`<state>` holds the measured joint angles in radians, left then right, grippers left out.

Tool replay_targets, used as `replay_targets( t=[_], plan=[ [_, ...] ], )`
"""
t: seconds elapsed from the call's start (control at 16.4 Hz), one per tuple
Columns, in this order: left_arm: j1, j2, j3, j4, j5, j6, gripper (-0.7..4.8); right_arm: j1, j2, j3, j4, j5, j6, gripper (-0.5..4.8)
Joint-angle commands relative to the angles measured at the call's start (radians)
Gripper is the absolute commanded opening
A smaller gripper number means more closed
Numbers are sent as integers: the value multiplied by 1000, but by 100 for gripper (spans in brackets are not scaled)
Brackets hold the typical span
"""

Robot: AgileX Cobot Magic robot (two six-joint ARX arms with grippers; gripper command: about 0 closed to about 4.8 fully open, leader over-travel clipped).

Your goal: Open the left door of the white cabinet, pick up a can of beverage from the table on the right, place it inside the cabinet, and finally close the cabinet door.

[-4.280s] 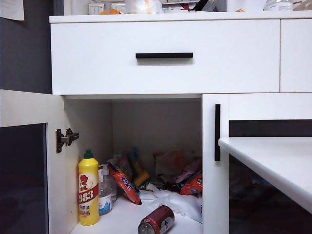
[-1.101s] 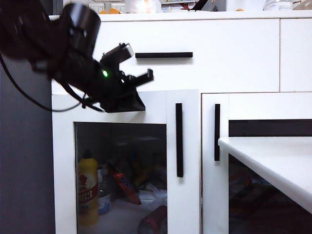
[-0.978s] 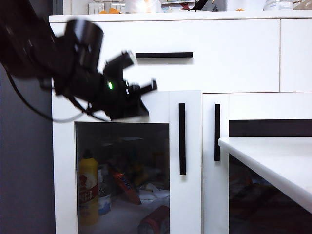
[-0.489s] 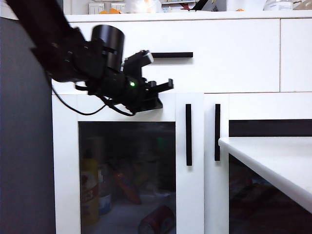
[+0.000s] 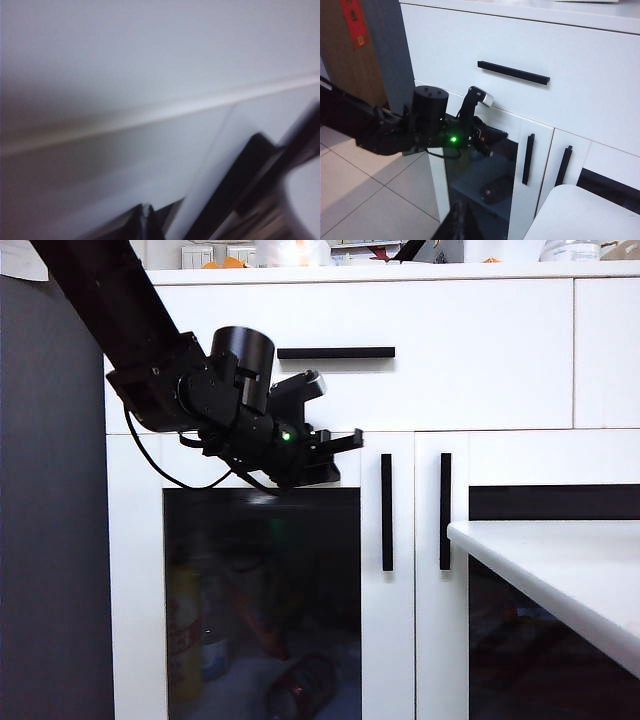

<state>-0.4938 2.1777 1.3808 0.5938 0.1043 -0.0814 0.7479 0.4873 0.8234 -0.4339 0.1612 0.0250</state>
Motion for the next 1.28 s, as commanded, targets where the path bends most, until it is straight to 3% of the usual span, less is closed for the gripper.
replay_targets(
  t=[0.06, 0.24, 0.49, 0.67, 0.79, 1.1, 1.28],
  plan=[
    [59, 34, 80, -12, -29, 2, -6, -1, 0, 3, 10, 6, -3, -6],
    [86, 47, 135, -63, -13, 2, -6, -1, 1, 3, 10, 43, -3, -6],
    [85, -15, 134, -139, 122, -69, -5, -1, -2, 3, 11, 73, -3, -6],
    [82, -166, 133, -343, 148, -68, -6, -1, -43, 4, 12, 118, -4, -6],
    [82, -298, 133, -478, 274, -69, -6, 0, -109, 4, 7, 177, -27, -5],
    [36, -663, 133, -848, 266, -17, -6, 1, -219, 5, -14, 178, -35, -6],
    [5, -939, 132, -1096, 122, 39, -5, 0, -239, 6, -11, 122, -41, -5]
  ],
)
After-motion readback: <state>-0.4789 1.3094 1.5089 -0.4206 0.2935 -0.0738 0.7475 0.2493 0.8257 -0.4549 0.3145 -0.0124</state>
